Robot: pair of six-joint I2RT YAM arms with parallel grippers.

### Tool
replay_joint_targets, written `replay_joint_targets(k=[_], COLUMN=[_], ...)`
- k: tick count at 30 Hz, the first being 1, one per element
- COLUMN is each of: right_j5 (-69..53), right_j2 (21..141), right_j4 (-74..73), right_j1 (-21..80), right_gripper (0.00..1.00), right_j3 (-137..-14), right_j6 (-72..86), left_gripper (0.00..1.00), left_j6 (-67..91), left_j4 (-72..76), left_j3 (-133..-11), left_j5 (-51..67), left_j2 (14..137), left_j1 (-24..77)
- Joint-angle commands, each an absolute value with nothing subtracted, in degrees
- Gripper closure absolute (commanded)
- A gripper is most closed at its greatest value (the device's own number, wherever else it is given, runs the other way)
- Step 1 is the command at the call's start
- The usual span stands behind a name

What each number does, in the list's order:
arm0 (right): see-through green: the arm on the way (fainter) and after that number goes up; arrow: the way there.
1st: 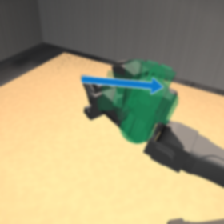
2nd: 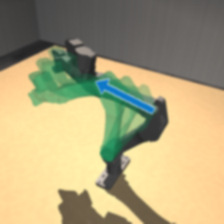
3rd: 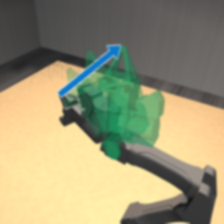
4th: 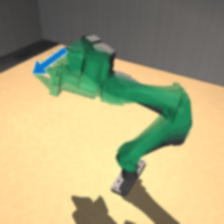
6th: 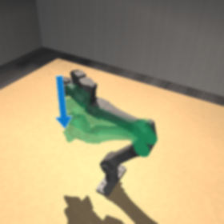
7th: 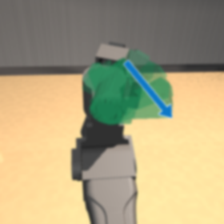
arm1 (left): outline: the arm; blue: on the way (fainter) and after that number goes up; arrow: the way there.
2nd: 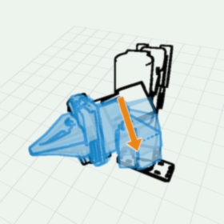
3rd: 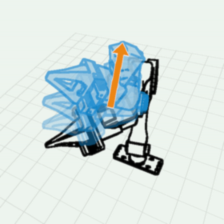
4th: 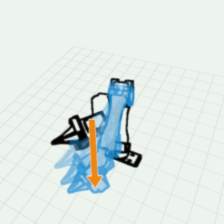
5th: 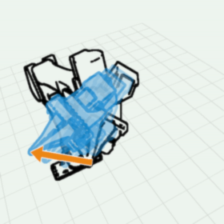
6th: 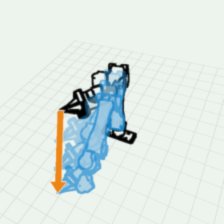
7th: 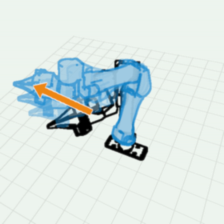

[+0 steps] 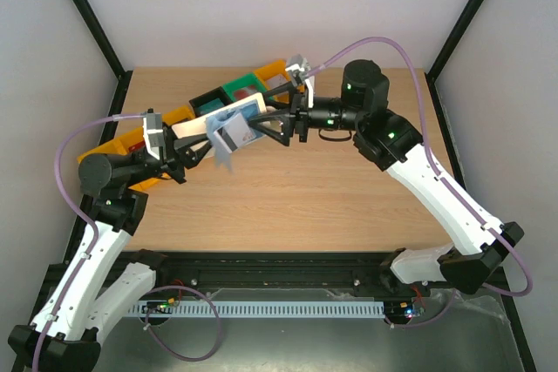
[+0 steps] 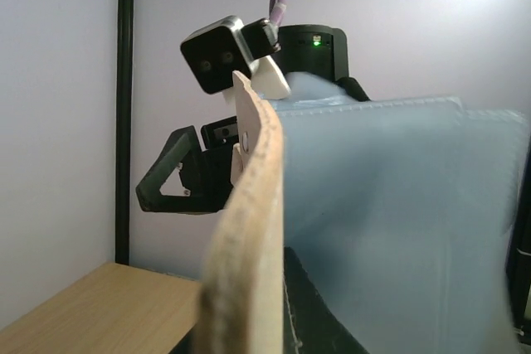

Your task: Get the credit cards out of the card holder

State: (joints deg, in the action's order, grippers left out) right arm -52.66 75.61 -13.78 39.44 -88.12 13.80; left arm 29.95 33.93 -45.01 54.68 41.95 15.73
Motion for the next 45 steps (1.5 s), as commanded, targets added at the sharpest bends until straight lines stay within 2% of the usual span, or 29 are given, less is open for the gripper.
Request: replay_joint_targets(k=[1, 3, 7, 15, 21, 25, 27, 29, 30, 33, 38, 41, 45], right_j5=[-51.76, -50.23, -48.71, -49.12, -49.5, -45.79, -43.85, -43.22, -43.07, -41.64, -40.06, -39.84, -45.53], right_j2=[75.58, 75.53, 75.72, 75.09, 73.04, 72.96, 73.19, 73.26, 73.42, 73.98, 74.62, 74.93, 75.96], right_j4=[-9.38, -9.26, -8.73, -8.0, -5.73, -6.92, -8.04, -7.44, -7.2, -9.4, -12.99, -14.47, -10.26], right_j1=[43.15, 43.97, 44.95, 45.19, 45.18, 45.15, 45.16, 45.17, 45.16, 45.16, 45.09, 44.91, 44.89], right_gripper=[0.16, 0.19, 0.41, 0.65, 0.97, 0.98, 0.98, 0.98, 0.98, 0.98, 0.98, 0.98, 0.98], right_j3=[-87.71, -87.55, -87.09, -85.41, -81.92, -80.69, -80.45, -79.93, -79.94, -81.45, -83.18, -84.03, -83.41], right_j6=[14.99, 15.02, 16.62, 18.26, 19.88, 22.48, 23.82, 25.88, 26.67, 27.18, 25.77, 24.66, 27.19], left_gripper=[0.98, 0.98, 0.98, 0.98, 0.98, 0.97, 0.87, 0.83, 0.78, 0.47, 0.18, 0.09, 0.06], left_j6=[28.98, 29.07, 29.58, 32.24, 35.28, 36.79, 37.04, 37.05, 36.99, 35.26, 32.48, 30.57, 28.91], left_j4=[35.89, 35.93, 36.18, 33.1, 27.25, 25.06, 23.55, 22.79, 22.95, 22.76, 20.55, 20.6, 20.2], left_j3=[-46.25, -46.02, -45.11, -45.15, -43.88, -43.52, -43.28, -42.42, -41.96, -41.25, -41.84, -42.34, -43.25], left_j5=[55.12, 55.09, 54.53, 48.21, 44.78, 44.37, 43.99, 44.09, 44.33, 44.69, 44.22, 45.36, 45.34], left_j2=[41.24, 41.09, 40.63, 40.4, 40.03, 39.98, 39.98, 40.02, 39.95, 39.82, 39.72, 39.42, 39.86], left_j1=[15.47, 15.48, 15.5, 15.4, 15.22, 15.22, 15.25, 15.21, 15.22, 15.21, 14.76, 14.63, 14.8])
